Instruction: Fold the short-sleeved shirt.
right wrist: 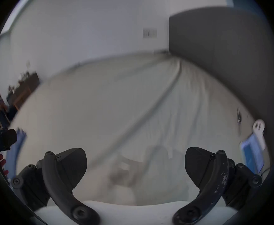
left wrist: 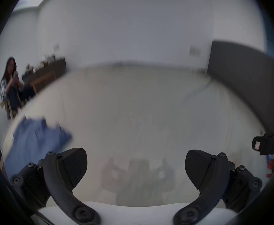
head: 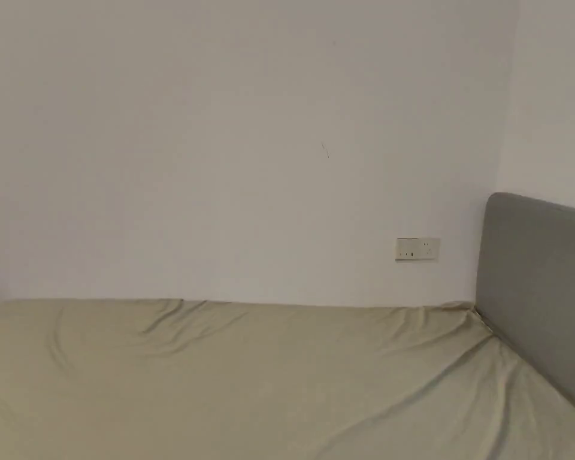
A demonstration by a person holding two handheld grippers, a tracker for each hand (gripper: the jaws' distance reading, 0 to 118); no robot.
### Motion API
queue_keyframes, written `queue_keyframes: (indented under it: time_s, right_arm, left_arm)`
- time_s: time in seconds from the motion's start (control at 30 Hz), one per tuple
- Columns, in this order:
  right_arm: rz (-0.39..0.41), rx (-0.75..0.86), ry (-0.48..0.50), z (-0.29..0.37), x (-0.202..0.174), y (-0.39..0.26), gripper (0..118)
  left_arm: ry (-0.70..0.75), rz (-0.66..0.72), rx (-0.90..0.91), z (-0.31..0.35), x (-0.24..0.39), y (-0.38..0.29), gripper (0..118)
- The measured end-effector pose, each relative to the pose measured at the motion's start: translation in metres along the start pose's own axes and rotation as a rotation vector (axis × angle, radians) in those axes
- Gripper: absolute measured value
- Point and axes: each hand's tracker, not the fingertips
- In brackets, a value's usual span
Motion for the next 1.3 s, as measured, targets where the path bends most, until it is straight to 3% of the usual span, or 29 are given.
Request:
queue_keyframes:
  time_s: [0.17, 0.27, 0.33, 0.37, 0.4, 0.43, 0.5, 0.53, 0.57, 0.6, 0.67, 0.73, 0.87, 0.93, 1.07, 1.1, 1.17, 1.2, 1.23, 1.3]
  right_arm:
    - [-0.043, 0.409, 0.101, 0.141, -0.006, 0.148, 118]
    - [-0.162, 0.574, 0.176, 0.222, 0.001, 0.190, 118]
    - [-0.240, 0.588, 0.144, 0.258, 0.004, 0.202, 118]
    - [-0.220, 0.595, 0.067, 0.278, 0.000, 0.209, 118]
    - [-0.090, 0.686, -0.020, 0.295, -0.011, 0.211, 118]
    - [0.113, 0.817, -0.161, 0.310, -0.030, 0.207, 118]
    - [0.816, 0.997, -0.600, 0.315, -0.084, 0.183, 118]
    - [1.097, 0.974, -0.742, 0.300, -0.102, 0.169, 118]
    - [1.314, 0.919, -0.818, 0.285, -0.110, 0.153, 118]
    - [1.472, 0.885, -0.841, 0.274, -0.115, 0.139, 118]
    - [1.630, 0.752, -0.837, 0.254, -0.117, 0.114, 118]
    - [1.820, 0.605, -0.848, 0.229, -0.119, 0.088, 118]
    - [2.208, 0.532, -0.841, 0.178, -0.103, 0.026, 118]
    - [2.217, 0.554, -0.813, 0.174, -0.097, 0.009, 118]
    - [2.009, 0.537, -0.650, 0.174, -0.107, 0.028, 118]
    - [1.846, 0.556, -0.561, 0.185, -0.111, 0.049, 118]
    - [1.348, 0.585, -0.393, 0.217, -0.113, 0.102, 118]
    - [1.118, 0.618, -0.289, 0.256, -0.108, 0.123, 118]
    - [0.940, 0.636, -0.213, 0.272, -0.100, 0.142, 118]
    - [0.610, 0.682, -0.060, 0.301, -0.073, 0.169, 118]
  left_arm:
    - [0.016, -0.095, 0.521, 0.139, 0.009, 0.163, 118]
    - [0.034, -0.193, 0.766, 0.220, 0.016, 0.206, 118]
    - [0.038, -0.171, 0.835, 0.254, 0.015, 0.216, 118]
    - [-0.043, -0.047, 0.851, 0.267, 0.005, 0.218, 118]
    - [-0.166, 0.155, 0.845, 0.276, -0.011, 0.218, 118]
    - [-0.286, 0.370, 0.819, 0.278, -0.027, 0.216, 118]
    - [-0.558, 0.971, 0.682, 0.254, -0.070, 0.196, 118]
    - [-0.661, 1.260, 0.584, 0.237, -0.083, 0.179, 118]
    - [-0.720, 1.556, 0.469, 0.213, -0.089, 0.152, 118]
    - [-0.759, 1.804, 0.343, 0.193, -0.089, 0.128, 118]
    - [-0.721, 2.110, 0.141, 0.169, -0.079, 0.080, 118]
    - [-0.696, 2.229, 0.073, 0.157, -0.070, 0.040, 118]
    - [-0.470, 2.438, 0.055, 0.146, -0.065, -0.021, 118]
    - [-0.397, 2.393, -0.011, 0.147, -0.065, -0.031, 118]
    - [-0.351, 2.097, 0.014, 0.152, -0.078, -0.009, 118]
    - [-0.402, 1.932, -0.007, 0.151, -0.084, 0.015, 118]
    - [-0.515, 1.532, 0.159, 0.171, -0.088, 0.073, 118]
    - [-0.526, 1.257, 0.267, 0.188, -0.086, 0.106, 118]
    - [-0.520, 1.051, 0.373, 0.204, -0.082, 0.131, 118]
    - [-0.370, 0.487, 0.529, 0.252, -0.055, 0.179, 118]
